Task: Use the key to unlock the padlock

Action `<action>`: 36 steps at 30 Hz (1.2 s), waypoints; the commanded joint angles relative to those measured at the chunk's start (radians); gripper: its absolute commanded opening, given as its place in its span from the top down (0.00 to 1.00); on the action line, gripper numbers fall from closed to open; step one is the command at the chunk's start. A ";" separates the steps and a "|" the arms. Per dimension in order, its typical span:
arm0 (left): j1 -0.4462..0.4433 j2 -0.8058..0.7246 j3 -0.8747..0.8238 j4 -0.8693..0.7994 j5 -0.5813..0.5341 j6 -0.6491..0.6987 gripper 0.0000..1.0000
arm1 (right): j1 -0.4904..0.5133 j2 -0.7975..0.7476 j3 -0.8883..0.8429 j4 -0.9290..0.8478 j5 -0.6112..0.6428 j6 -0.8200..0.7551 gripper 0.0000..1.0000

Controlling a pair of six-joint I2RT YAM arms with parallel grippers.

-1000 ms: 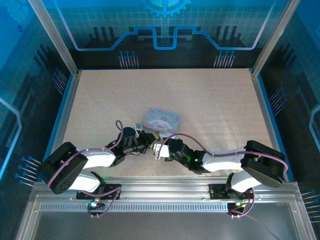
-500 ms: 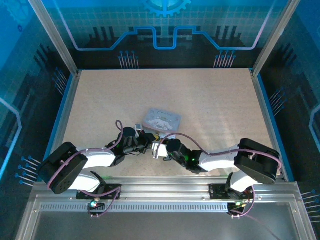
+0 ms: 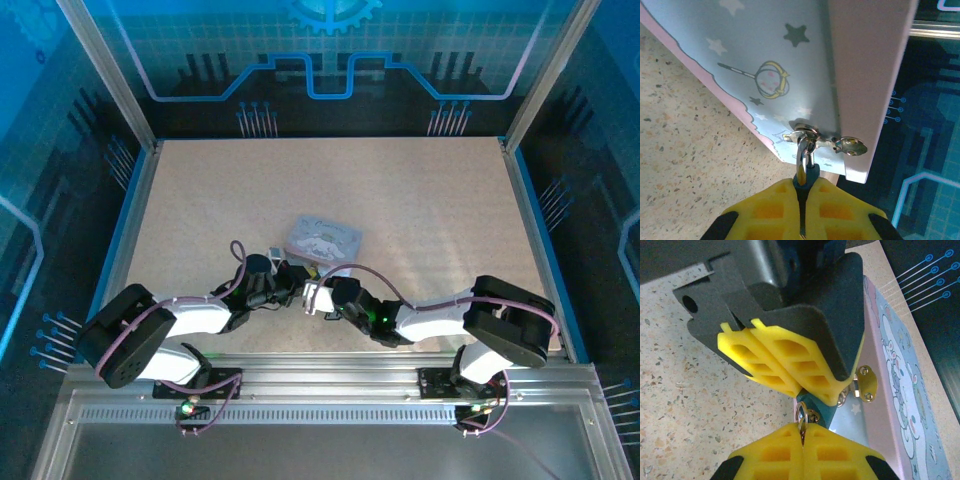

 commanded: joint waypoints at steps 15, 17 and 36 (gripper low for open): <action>-0.009 0.008 0.020 0.063 0.022 -0.018 1.00 | 0.009 -0.003 0.110 -0.084 0.020 0.401 1.00; -0.010 0.008 0.018 0.064 0.020 -0.018 1.00 | 0.009 -0.006 0.117 -0.097 0.010 0.476 1.00; -0.012 0.012 0.019 0.020 0.001 0.016 0.75 | -0.003 -0.048 0.075 -0.124 -0.082 0.890 1.00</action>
